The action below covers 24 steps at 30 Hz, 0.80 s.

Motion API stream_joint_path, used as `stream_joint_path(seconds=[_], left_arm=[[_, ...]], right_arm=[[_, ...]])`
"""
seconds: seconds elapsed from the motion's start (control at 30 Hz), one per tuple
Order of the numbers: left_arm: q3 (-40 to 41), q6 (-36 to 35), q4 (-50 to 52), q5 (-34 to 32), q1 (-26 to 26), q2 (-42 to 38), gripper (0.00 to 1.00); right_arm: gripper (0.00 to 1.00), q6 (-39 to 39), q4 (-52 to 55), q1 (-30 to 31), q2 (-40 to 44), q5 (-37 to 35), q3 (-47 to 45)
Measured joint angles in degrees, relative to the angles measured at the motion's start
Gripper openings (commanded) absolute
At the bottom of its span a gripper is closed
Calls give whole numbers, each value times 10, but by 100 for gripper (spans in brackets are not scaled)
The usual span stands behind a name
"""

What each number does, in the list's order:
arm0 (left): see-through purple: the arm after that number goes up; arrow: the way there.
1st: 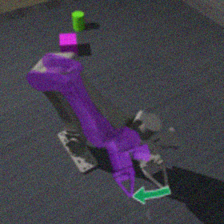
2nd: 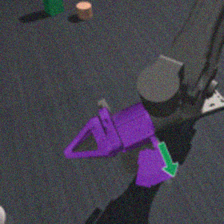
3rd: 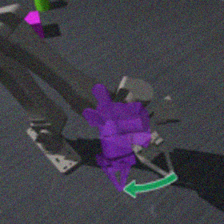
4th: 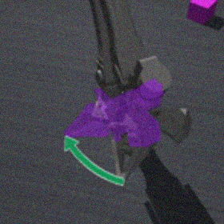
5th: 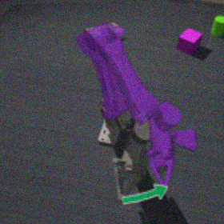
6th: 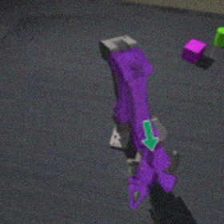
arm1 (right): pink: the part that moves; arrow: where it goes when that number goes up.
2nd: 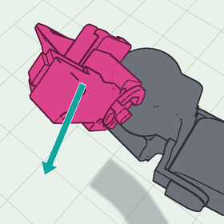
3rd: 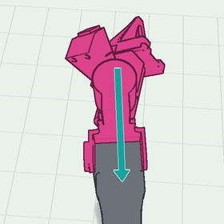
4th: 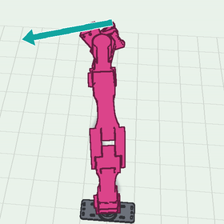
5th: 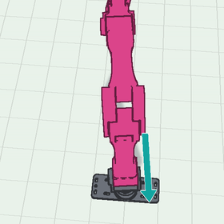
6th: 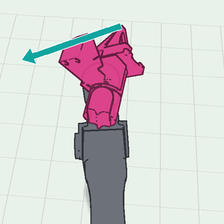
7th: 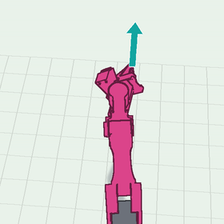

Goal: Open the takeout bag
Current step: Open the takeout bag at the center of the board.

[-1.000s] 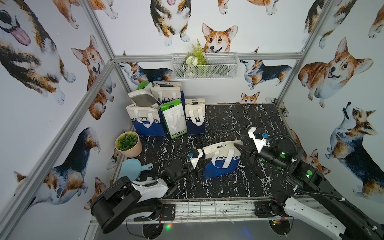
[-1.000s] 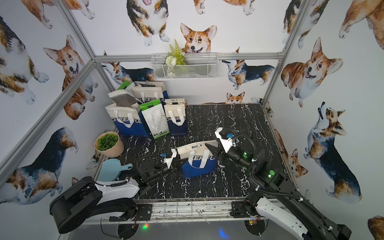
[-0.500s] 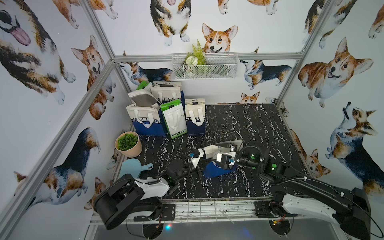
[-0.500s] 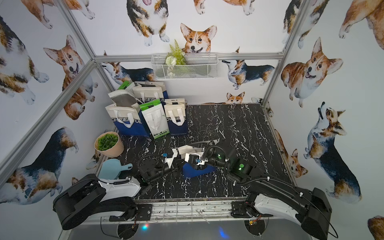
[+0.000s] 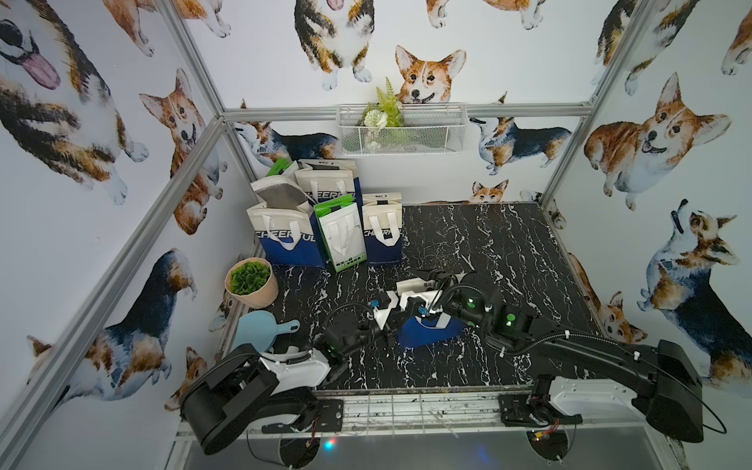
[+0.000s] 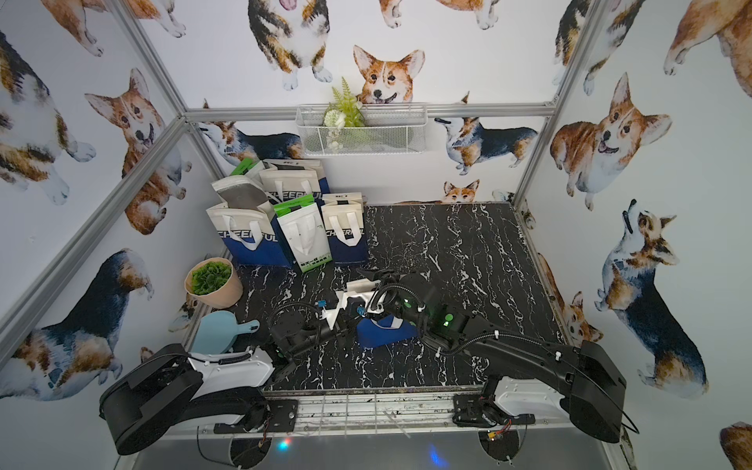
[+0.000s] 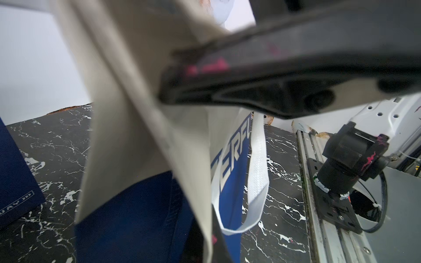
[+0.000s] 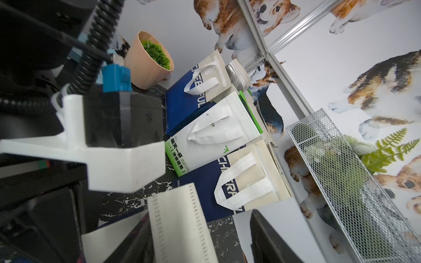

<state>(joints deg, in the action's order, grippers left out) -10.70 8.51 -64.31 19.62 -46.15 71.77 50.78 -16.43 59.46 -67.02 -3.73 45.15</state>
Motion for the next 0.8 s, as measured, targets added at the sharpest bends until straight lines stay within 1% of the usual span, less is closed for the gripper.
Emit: stream_joint_path(seconds=[0.13, 0.17, 0.23, 0.37, 0.47, 0.8], left_arm=[[0, 0, 0, -3, 0, 0, 0], [0, 0, 0, -4, 0, -1, 0], [1, 0, 1, -4, 0, -3, 0], [2, 0, 5, -4, 0, -6, 0], [2, 0, 5, -4, 0, -6, 0], [2, 0, 3, -4, 0, -13, 0]], right_arm=[[26, 3, -8, -3, -7, -24, -2], [22, 4, -9, -3, -9, -26, -2], [0, 3, -9, -3, -10, -24, -2], [0, -7, -13, -3, -8, -22, -1], [0, -16, 2, -2, -15, -25, 18], [0, -94, 117, -3, -14, -78, 94]])
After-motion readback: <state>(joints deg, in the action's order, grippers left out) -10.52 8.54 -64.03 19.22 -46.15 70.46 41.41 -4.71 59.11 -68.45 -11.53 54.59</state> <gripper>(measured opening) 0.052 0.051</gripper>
